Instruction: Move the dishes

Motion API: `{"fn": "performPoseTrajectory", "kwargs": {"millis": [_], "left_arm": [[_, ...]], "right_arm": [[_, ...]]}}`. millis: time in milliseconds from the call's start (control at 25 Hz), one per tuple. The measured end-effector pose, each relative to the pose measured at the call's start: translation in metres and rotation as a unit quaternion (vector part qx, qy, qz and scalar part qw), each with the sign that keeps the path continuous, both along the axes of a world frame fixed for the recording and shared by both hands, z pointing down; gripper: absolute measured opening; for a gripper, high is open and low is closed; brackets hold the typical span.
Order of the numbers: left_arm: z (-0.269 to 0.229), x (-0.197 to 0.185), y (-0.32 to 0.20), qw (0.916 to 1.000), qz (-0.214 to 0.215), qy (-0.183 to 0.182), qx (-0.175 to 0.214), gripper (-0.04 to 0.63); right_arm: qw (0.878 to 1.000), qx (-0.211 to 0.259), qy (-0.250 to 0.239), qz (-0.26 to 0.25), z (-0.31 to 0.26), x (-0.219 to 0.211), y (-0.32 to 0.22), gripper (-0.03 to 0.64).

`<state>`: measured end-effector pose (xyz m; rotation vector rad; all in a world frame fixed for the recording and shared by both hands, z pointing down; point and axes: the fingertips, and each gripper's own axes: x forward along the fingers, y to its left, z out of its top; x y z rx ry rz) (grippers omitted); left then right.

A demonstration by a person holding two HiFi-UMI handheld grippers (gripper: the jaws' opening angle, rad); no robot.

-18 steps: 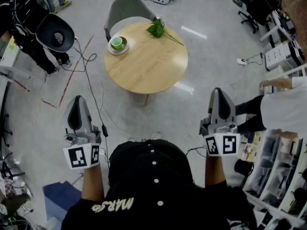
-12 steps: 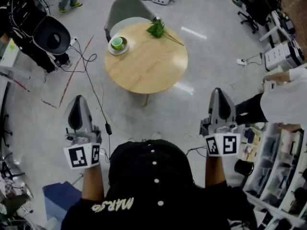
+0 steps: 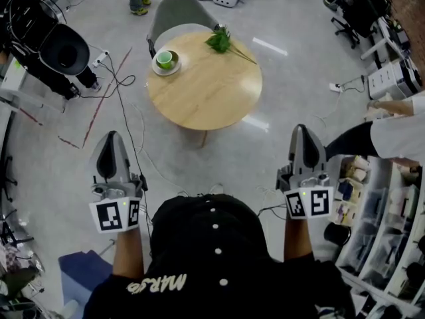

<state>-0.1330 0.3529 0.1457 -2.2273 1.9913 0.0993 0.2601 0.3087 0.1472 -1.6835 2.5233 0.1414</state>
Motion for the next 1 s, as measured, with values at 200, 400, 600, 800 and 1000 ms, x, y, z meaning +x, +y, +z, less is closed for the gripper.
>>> {"fn": "performPoseTrajectory", "kwargs": {"millis": [200, 400, 600, 800, 1000], "left_arm": [[0.003, 0.005, -0.003, 1.0000, 0.000, -0.003, -0.006, 0.003], [0.005, 0.015, -0.003, 0.9999, -0.006, -0.002, -0.013, 0.003], [0.011, 0.040, -0.013, 0.9998, -0.014, -0.002, -0.015, 0.003], [0.013, 0.058, -0.021, 0.9996, -0.025, 0.001, -0.012, 0.003], [0.017, 0.068, -0.030, 0.9996, -0.024, -0.004, -0.017, 0.003]], "right_arm": [[1.000, 0.004, 0.003, 0.001, 0.004, 0.005, -0.004, 0.219], [1.000, -0.004, 0.005, 0.012, 0.009, 0.024, -0.007, 0.247], [1.000, -0.017, 0.016, 0.008, 0.024, 0.052, -0.016, 0.221], [1.000, -0.015, 0.016, 0.001, 0.028, 0.072, -0.024, 0.218], [1.000, -0.016, 0.011, 0.004, 0.031, 0.084, -0.036, 0.213]]}}
